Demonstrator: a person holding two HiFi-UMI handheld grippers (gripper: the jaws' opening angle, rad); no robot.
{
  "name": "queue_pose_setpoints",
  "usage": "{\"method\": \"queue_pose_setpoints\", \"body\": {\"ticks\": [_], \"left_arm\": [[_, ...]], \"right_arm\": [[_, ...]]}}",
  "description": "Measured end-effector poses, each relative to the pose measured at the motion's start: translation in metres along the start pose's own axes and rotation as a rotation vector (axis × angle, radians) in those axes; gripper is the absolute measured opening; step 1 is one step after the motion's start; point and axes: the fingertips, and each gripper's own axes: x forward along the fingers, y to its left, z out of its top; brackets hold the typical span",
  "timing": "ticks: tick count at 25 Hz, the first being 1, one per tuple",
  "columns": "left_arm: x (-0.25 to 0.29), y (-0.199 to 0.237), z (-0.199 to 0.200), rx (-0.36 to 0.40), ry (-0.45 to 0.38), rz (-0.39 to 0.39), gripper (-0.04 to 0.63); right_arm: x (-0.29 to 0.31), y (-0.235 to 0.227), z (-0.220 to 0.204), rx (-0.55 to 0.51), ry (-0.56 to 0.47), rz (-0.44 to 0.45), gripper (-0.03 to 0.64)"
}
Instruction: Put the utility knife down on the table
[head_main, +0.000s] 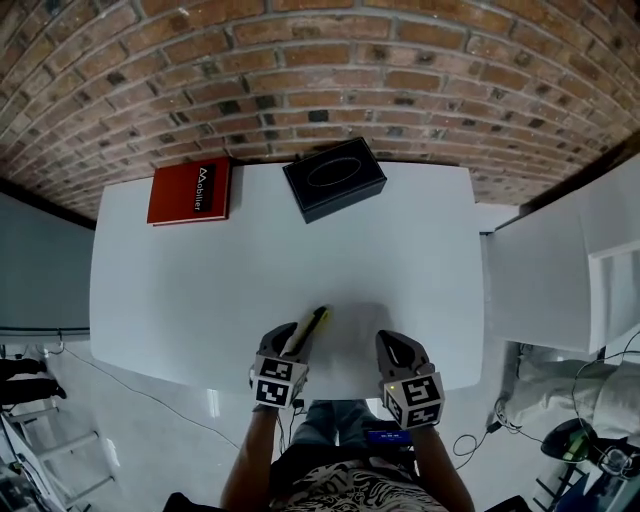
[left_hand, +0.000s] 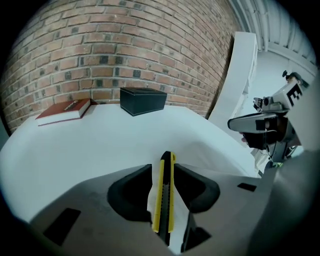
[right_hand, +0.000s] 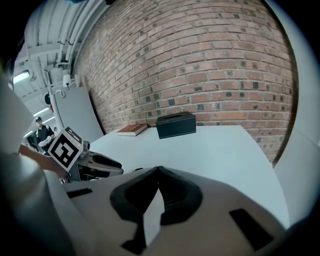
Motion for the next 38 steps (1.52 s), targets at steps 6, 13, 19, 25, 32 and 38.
{"method": "queue_pose_setpoints", "body": {"ticks": [6, 13, 19, 25, 32, 38], "left_arm": [[-0.021, -0.002, 0.029, -0.005, -0.106, -0.008, 0.106], [-0.061, -0.007, 0.062, -0.015, -0.229, 0.021, 0.059], [-0.097, -0.011, 0.089, -0.048, -0.339, 0.035, 0.02], [-0.13, -0.013, 0.121, -0.082, -0.452, 0.024, 0.017], [-0.154, -0.016, 0.141, -0.052, -0.51, 0.032, 0.015], [-0.164, -0.019, 0.149, -0.068, -0.539, 0.007, 0.015]], "right_arm": [[-0.007, 0.006, 0.018, -0.023, -0.048, -0.003, 0.0], [-0.022, 0.023, 0.044, -0.061, -0.106, 0.004, 0.0], [-0.035, 0.041, 0.063, -0.099, -0.153, 0.021, 0.0], [-0.048, 0.052, 0.081, -0.122, -0.2, 0.031, 0.0], [-0.063, 0.061, 0.098, -0.138, -0.25, 0.02, 0.0], [-0.069, 0.062, 0.104, -0.133, -0.276, 0.006, 0.0]]}}
